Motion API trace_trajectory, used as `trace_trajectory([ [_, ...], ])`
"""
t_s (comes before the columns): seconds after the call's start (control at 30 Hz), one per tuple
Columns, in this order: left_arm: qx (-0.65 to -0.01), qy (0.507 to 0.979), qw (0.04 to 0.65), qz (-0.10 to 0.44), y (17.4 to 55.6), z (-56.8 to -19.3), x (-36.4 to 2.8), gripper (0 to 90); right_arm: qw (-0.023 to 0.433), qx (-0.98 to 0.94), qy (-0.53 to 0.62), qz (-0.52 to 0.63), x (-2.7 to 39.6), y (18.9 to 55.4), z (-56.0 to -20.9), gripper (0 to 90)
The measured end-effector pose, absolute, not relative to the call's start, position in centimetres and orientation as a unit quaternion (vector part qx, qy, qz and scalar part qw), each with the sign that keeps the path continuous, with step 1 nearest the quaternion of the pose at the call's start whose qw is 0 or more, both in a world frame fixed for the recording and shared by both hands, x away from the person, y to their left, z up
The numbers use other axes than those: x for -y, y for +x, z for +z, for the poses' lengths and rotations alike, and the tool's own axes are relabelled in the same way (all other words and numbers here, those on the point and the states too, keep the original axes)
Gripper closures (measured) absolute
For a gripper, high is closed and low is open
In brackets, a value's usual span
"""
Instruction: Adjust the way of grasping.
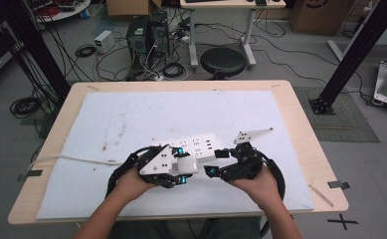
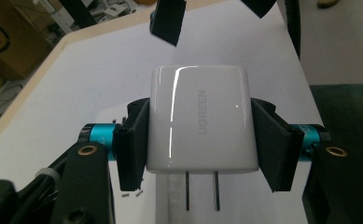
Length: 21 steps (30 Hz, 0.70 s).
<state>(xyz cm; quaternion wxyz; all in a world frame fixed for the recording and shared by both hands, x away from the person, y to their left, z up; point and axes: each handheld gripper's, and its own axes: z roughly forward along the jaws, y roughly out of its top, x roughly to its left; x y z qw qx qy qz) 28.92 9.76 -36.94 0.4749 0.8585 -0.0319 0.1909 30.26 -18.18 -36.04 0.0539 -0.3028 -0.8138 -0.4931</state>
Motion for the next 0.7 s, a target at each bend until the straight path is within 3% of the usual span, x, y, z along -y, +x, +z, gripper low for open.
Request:
trace_trajectory([
  [0.3, 0.056, 0.851, 0.47, 0.226, 28.1, -36.9, -9.2, 42.5, 0.136, 0.786, -0.321, -0.511, 16.9, 31.0, -37.5, 17.5],
  [0.57, 0.068, 0.844, 0.471, 0.249, 27.6, -36.7, -8.8, 42.5, 0.162, 0.777, -0.329, -0.512, 16.0, 31.4, -38.1, 17.6],
  [0.7, 0.077, 0.841, 0.472, 0.253, 27.3, -36.5, -8.6, 42.5, 0.17, 0.77, -0.325, -0.523, 15.6, 31.5, -38.2, 25.6],
])
